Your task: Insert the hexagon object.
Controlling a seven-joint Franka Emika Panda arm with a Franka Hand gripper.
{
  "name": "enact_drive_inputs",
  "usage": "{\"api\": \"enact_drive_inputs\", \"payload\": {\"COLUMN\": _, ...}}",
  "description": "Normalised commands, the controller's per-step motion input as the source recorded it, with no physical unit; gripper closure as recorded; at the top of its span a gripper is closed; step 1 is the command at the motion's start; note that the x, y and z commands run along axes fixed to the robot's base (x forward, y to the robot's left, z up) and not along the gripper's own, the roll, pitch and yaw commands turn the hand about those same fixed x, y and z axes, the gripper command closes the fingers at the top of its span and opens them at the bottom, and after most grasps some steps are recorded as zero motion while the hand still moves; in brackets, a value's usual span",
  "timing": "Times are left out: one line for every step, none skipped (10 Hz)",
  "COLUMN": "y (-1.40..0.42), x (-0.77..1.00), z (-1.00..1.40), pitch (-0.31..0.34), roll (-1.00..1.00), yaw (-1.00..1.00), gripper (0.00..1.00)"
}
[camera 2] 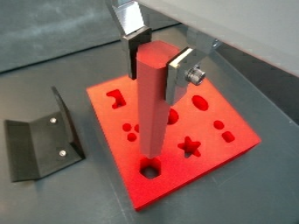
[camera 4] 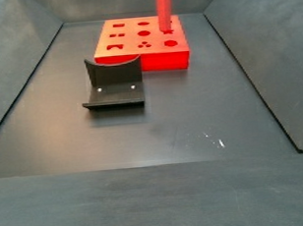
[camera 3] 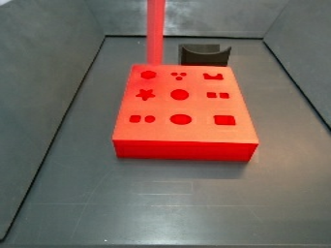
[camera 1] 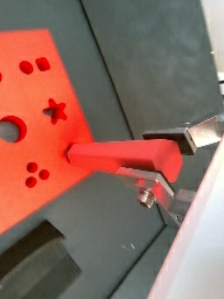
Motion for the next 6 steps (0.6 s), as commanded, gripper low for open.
{"api": "enact_drive_inputs", "payload": {"y": 0.00, "x": 0.00, "z": -0.41, "pitch": 0.000, "roll": 0.08, "yaw": 0.06, "gripper": 1.00}}
{"api": "enact_drive_inputs", "payload": {"y": 0.00, "x": 0.00, "z": -0.25, "pitch": 0.000, "roll": 0.07, "yaw": 0.03, "gripper": 1.00}}
{"api": "enact_drive_inputs", "payload": {"y": 0.09, "x": -0.07, "z": -0.21, "pitch": 0.000, "roll": 0.05, "yaw": 0.00, "gripper": 1.00}}
{"api": "enact_drive_inputs", "payload": {"y": 0.10, "x": -0.03, "z": -0.15, "pitch": 0.000, "roll": 0.03, "yaw": 0.00, "gripper": 1.00}}
{"api": "enact_drive_inputs", "payload": {"y": 0.09, "x": -0.02, "z": -0.19, "pitch": 0.000, "roll": 0.04, "yaw": 0.00, "gripper": 1.00}}
{"api": "enact_drive_inputs", "payload": {"y": 0.01, "x": -0.01, "z": -0.21, "pitch": 0.000, "roll": 0.03, "yaw": 0.01, "gripper": 1.00}}
